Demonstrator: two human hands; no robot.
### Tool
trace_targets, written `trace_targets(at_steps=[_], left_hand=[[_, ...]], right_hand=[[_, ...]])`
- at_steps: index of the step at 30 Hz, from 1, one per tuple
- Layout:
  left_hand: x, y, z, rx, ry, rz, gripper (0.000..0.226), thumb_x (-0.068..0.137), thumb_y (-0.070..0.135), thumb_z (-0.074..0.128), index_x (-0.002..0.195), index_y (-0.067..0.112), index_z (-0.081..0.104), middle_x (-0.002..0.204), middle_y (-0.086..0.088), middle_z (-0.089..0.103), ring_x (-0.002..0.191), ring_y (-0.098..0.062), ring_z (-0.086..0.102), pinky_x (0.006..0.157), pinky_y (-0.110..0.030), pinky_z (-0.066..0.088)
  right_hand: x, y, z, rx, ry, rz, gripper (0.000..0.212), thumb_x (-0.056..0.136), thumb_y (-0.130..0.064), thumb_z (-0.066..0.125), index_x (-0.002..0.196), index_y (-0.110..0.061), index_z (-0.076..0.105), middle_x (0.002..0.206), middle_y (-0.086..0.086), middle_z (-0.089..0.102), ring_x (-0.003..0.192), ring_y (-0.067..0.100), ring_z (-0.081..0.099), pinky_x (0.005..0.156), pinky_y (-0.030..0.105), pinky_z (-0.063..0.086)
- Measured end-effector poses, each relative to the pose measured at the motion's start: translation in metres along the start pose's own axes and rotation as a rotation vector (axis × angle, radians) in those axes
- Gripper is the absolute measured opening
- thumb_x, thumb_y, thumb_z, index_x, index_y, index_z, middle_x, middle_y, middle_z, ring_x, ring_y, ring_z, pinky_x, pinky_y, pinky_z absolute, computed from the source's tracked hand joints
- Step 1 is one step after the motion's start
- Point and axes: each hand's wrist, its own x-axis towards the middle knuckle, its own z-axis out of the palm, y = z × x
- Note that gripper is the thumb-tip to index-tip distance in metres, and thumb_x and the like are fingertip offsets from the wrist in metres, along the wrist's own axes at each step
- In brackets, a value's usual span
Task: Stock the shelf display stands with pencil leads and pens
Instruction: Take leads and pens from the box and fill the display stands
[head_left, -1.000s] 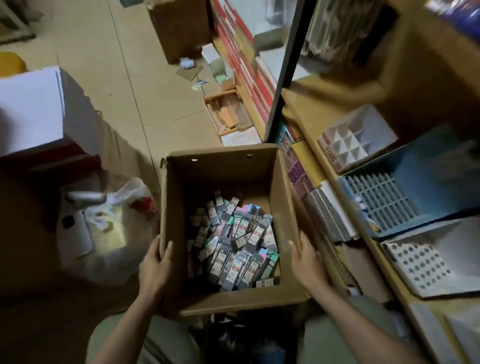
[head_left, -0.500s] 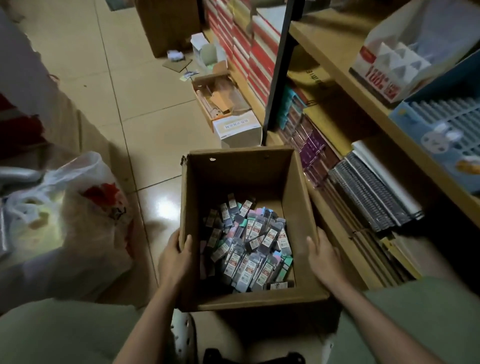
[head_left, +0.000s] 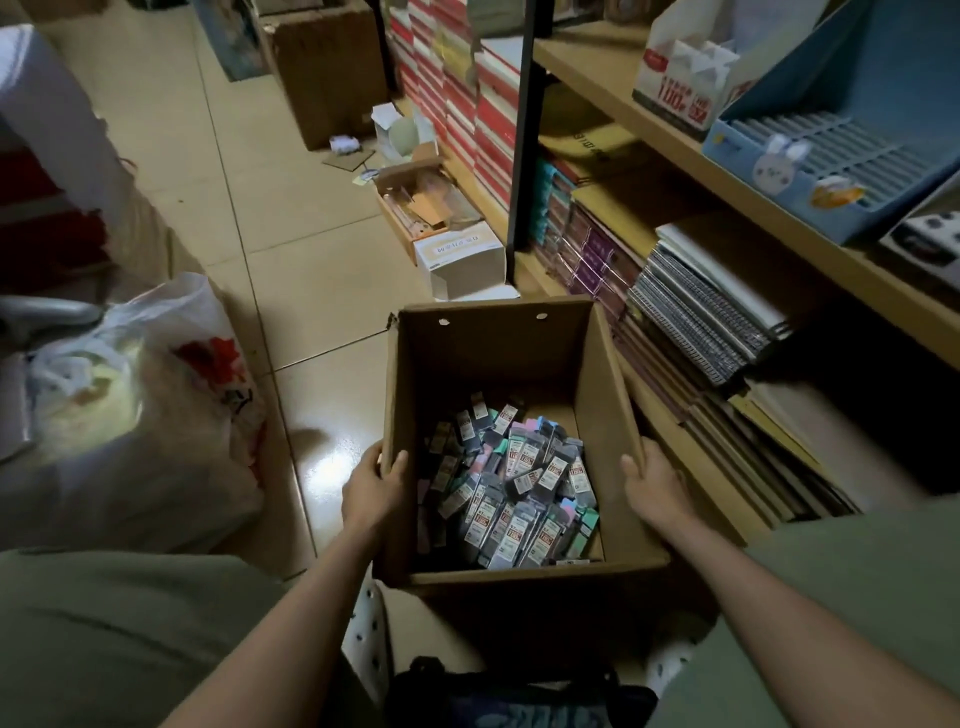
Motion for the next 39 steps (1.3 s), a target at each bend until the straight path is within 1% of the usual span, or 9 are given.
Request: trace_targets(at_steps=[4,7,10,15,21,25,32,37,39], left_hand=[[-0.007,0.007,0.002,0.042,0.087,0.022,0.044,0.091,0.024,0.063,0.133,0.014,0.052,0.122,-0.011,0.064,0.107,-0.03,0.06,0.09,-0.038,0.048],[-0.014,0.017,0.008,0.114,0.253,0.277,0.04,0.087,0.015,0.066,0.126,0.016,0.054,0.12,-0.005,0.057,0.112,-0.022,0.05,0.094,-0.037,0.044],[-0.007,0.032,0.032,0.181,0.154,0.5,0.024,0.087,0.01,0.066,0.109,0.017,0.062,0.108,0.001,0.057,0.105,-0.018,0.052,0.087,-0.027,0.042],[0.025,0.029,0.1,0.274,-0.232,0.294,0.027,0.089,0.019,0.067,0.114,0.012,0.063,0.115,-0.005,0.065,0.101,-0.014,0.059,0.086,-0.027,0.051],[0.065,0.002,0.152,0.473,-0.444,0.167,0.034,0.085,0.03,0.072,0.112,0.011,0.062,0.11,-0.006,0.067,0.09,-0.015,0.061,0.078,-0.027,0.052],[0.077,-0.008,0.168,0.513,-0.492,0.185,0.031,0.079,0.035,0.077,0.103,0.018,0.065,0.102,-0.002,0.07,0.082,-0.012,0.059,0.067,-0.02,0.041],[0.09,-0.008,0.171,0.551,-0.489,0.176,0.02,0.09,0.025,0.064,0.109,0.018,0.069,0.11,-0.006,0.07,0.102,-0.023,0.064,0.08,-0.027,0.047],[0.094,-0.017,0.156,0.335,-0.462,-0.012,0.011,0.091,0.015,0.062,0.101,0.013,0.058,0.107,-0.012,0.066,0.097,-0.028,0.063,0.078,-0.031,0.048],[0.092,-0.019,0.149,0.133,-0.443,-0.146,0.013,0.091,0.01,0.062,0.102,0.01,0.055,0.108,-0.014,0.065,0.098,-0.028,0.063,0.085,-0.036,0.053]], right_hand=[[-0.009,-0.013,-0.007,0.006,0.04,-0.005,0.05,0.1,-0.02,0.05,0.147,-0.014,0.034,0.138,0.015,0.051,0.124,0.033,0.051,0.095,0.037,0.043],[-0.02,-0.037,-0.007,-0.009,0.259,-0.209,0.046,0.095,-0.007,0.054,0.139,-0.014,0.044,0.141,0.014,0.046,0.121,0.028,0.052,0.083,0.023,0.041],[-0.024,-0.062,0.005,-0.042,0.254,-0.454,0.038,0.094,-0.005,0.053,0.131,-0.015,0.052,0.138,0.004,0.046,0.119,0.015,0.048,0.085,0.013,0.035],[0.007,-0.065,0.043,-0.058,-0.012,-0.191,0.033,0.095,-0.011,0.056,0.127,-0.014,0.053,0.124,0.008,0.055,0.104,0.019,0.057,0.091,0.032,0.051],[0.065,-0.036,0.074,-0.319,-0.219,0.017,0.048,0.093,-0.013,0.058,0.138,-0.015,0.043,0.124,0.011,0.058,0.11,0.029,0.057,0.093,0.042,0.05],[0.082,-0.019,0.093,-0.371,-0.261,0.098,0.056,0.097,-0.027,0.055,0.145,-0.015,0.029,0.117,0.014,0.063,0.103,0.032,0.062,0.089,0.045,0.053],[0.089,-0.013,0.114,-0.169,-0.131,0.251,0.054,0.091,-0.024,0.067,0.137,-0.023,0.04,0.118,0.012,0.065,0.104,0.033,0.064,0.088,0.043,0.054],[0.083,-0.011,0.107,0.112,-0.117,0.236,0.052,0.091,-0.009,0.066,0.135,-0.023,0.041,0.08,0.001,0.059,0.077,0.023,0.064,0.071,0.035,0.055],[0.077,-0.014,0.103,0.21,-0.135,0.205,0.055,0.091,-0.011,0.066,0.136,-0.021,0.037,0.076,0.003,0.056,0.082,0.032,0.067,0.079,0.042,0.056]])
